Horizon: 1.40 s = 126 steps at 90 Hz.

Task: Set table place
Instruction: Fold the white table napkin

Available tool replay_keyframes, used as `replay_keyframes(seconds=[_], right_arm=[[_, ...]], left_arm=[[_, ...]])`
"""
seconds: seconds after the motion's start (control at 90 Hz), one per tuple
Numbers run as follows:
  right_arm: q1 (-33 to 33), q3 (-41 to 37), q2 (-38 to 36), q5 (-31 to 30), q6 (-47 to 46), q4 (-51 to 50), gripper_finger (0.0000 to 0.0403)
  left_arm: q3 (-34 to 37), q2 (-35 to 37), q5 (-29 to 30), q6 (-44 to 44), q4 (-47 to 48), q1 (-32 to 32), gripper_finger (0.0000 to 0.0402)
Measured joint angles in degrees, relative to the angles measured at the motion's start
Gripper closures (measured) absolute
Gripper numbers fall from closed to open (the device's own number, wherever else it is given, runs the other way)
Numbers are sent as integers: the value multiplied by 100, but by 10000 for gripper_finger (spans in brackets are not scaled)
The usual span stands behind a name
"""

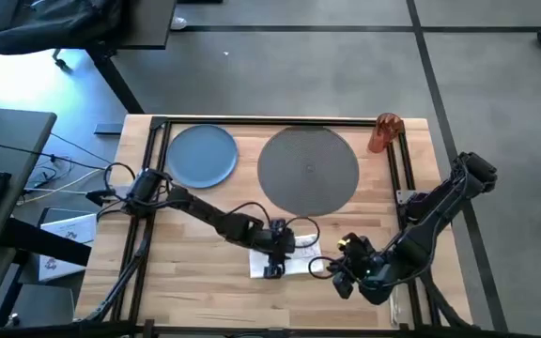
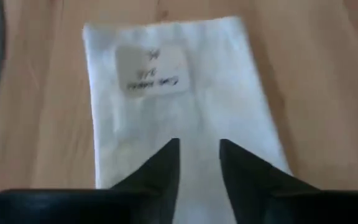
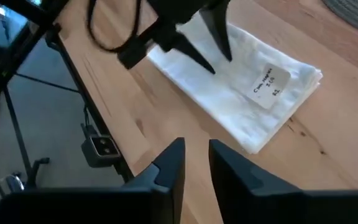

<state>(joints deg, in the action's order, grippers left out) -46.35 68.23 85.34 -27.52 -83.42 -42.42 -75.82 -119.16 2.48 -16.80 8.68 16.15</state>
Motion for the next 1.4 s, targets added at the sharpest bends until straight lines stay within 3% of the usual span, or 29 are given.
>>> replay_keyframes(seconds=[0.111,0.233,0.411,0.578,0.789,0.944,1.189,1.4], right_arm=[[-70,0,0,228,368,-23,353],[-115,0,2,339,738,-215,353],[-104,0,4,380,1236,-472,353],[-106,0,4,275,1804,-657,353],[-133,0,4,-257,2427,-918,353],[-130,0,4,-421,2874,-1074,353],[-133,0,4,-393,3088,-1139,353],[-104,0,4,-471,2366,-1151,353]], left_arm=[[-12,-170,-345,-946,267,-105,268],[-35,-221,-454,-2118,711,-123,292],[-18,-9,89,-4159,1865,222,344],[260,197,64,-6131,2371,721,367],[957,815,76,-8830,2536,1620,369],[1410,1351,366,-11058,3164,2390,369],[1863,2073,96,-11192,4422,2567,369],[3070,2959,352,-11127,3848,2338,369]])
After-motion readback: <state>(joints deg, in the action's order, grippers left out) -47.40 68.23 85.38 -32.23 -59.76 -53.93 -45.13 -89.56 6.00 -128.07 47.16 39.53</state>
